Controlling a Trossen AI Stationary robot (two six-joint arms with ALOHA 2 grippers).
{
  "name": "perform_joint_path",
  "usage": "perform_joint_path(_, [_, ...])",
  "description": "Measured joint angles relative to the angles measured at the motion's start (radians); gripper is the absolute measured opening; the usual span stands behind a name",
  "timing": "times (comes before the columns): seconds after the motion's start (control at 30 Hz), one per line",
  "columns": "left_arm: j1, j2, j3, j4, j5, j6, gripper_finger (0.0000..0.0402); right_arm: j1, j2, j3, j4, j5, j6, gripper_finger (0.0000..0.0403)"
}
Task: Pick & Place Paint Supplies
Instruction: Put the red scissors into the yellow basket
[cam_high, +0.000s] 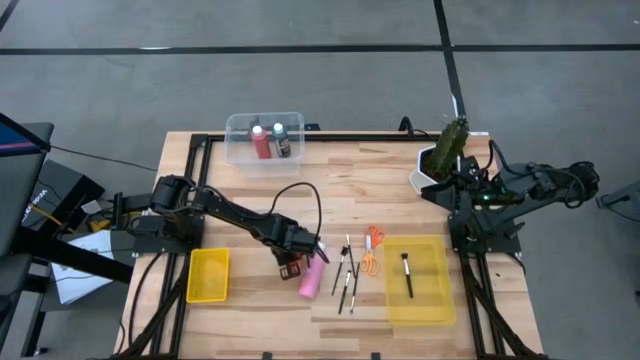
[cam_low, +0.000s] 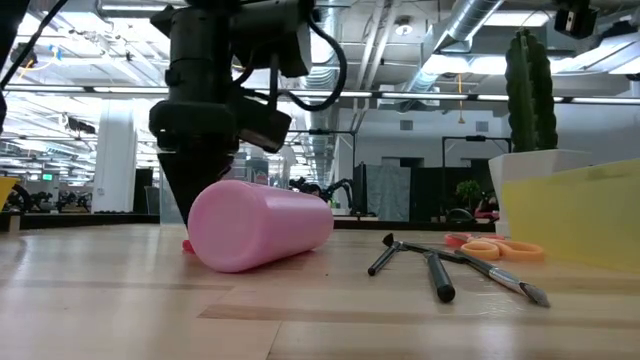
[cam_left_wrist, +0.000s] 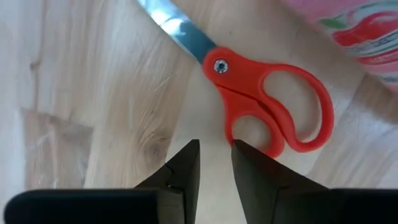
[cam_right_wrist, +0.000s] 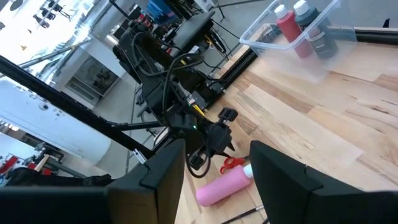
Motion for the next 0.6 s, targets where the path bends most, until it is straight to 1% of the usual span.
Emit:
perform_joint_path(0.13, [0.0, 0.0, 0.0, 0.028, 0.013, 0.034, 0.0086, 0.0, 0.0, 0.0, -0.001, 0.0, 0.0, 0.0177])
perform_joint_path(0.6, [0.0, -0.036, -0.002, 0.035, 0.027, 0.03, 0.0085, 0.0, 0.0, 0.0, -0.002, 0.0, -0.009, 0.0177])
